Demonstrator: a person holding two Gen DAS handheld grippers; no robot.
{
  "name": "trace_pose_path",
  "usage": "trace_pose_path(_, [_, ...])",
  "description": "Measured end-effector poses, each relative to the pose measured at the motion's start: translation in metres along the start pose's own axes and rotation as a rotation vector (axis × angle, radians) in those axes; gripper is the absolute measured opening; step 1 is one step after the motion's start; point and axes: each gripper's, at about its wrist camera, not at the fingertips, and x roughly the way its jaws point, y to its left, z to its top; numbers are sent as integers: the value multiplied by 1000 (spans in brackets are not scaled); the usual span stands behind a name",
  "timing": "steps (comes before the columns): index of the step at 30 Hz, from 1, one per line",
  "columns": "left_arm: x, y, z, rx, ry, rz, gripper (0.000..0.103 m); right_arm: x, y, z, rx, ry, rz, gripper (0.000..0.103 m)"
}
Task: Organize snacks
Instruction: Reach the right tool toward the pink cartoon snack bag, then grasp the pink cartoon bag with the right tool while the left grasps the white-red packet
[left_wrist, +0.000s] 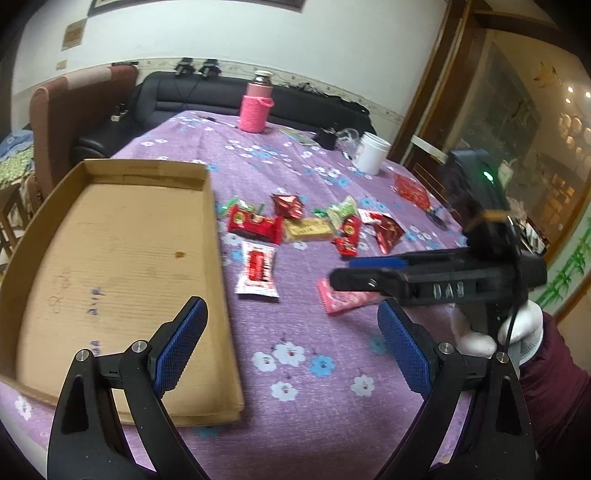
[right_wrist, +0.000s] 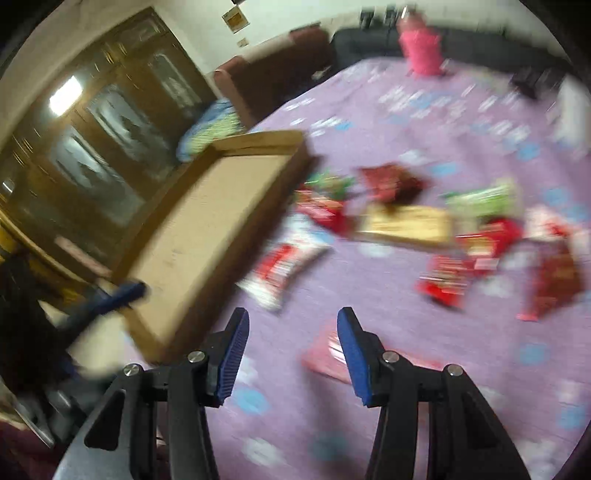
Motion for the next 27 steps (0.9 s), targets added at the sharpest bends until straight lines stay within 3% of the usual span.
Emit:
trace_pose_path(4, [13,-10,4,20,34,-30,89,-9,6,-25,-123,14,-165,57])
trace_pose_path(9, [21,-25,13,73,46,-1,87,8,13,-34,-259,1,-302,64])
trace_pose_path(14, [30,-25,18,91,68,43,87,20,3,-23,-263,-24,-266,64])
trace_pose_path(16, [36,-25,23,100,77,64,87,28,-6,-19,-236,-7,-235,51])
trace_pose_path(17, [40,-25,25,107,82,72,87,25,-8,-20,-222,-22,-217,35])
trace_pose_path(18, [44,-26,28,119,89,83,87,24,-11,-20,-205,-28,-212,28])
trace_pose_path(27, [97,-32,44,263,169,197,87,11,-42,-17,-47,-77,-180,27])
